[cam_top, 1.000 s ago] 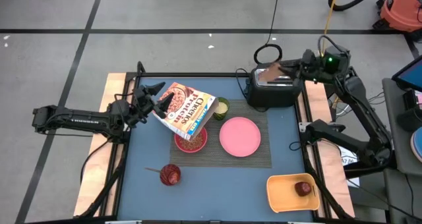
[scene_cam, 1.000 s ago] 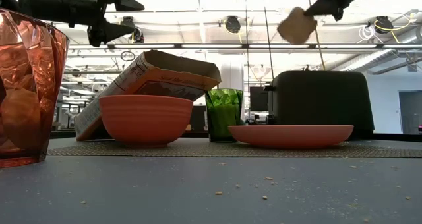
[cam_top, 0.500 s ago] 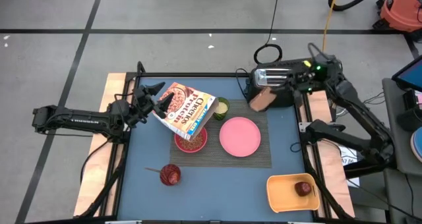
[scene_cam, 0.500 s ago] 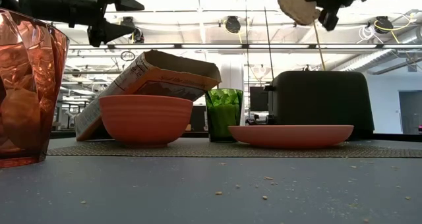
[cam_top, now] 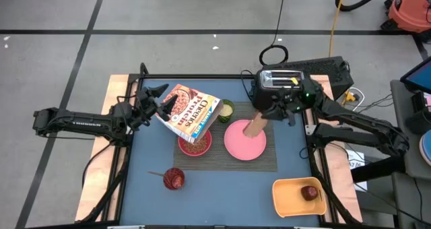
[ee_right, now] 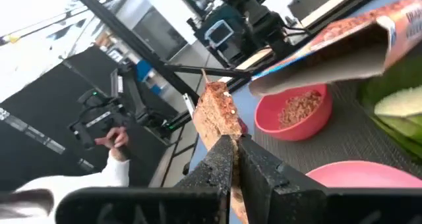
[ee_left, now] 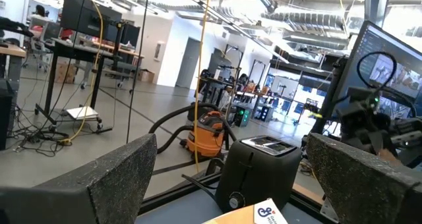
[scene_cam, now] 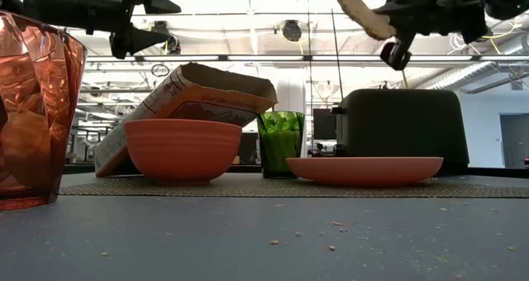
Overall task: Arrange a breakfast setting
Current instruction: Put the toasted bread from the toaster onto the pink plate
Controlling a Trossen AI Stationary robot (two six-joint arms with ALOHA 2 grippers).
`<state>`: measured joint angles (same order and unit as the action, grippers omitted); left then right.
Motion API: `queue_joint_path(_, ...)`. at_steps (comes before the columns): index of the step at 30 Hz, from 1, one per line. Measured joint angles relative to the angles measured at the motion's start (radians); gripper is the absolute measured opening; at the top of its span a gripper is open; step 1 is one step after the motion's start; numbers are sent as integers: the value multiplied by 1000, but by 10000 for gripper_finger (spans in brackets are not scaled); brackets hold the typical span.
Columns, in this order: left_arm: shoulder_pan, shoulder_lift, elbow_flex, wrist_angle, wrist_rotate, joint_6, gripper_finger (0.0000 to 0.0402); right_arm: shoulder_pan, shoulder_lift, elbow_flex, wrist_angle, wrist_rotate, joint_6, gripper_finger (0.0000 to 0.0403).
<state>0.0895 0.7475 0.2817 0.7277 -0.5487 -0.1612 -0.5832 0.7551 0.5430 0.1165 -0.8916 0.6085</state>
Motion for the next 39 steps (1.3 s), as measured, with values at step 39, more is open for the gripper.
queue_joint_path(39,0,0,0,-3,0,0,395,344,46,-346,116,637,270,11)
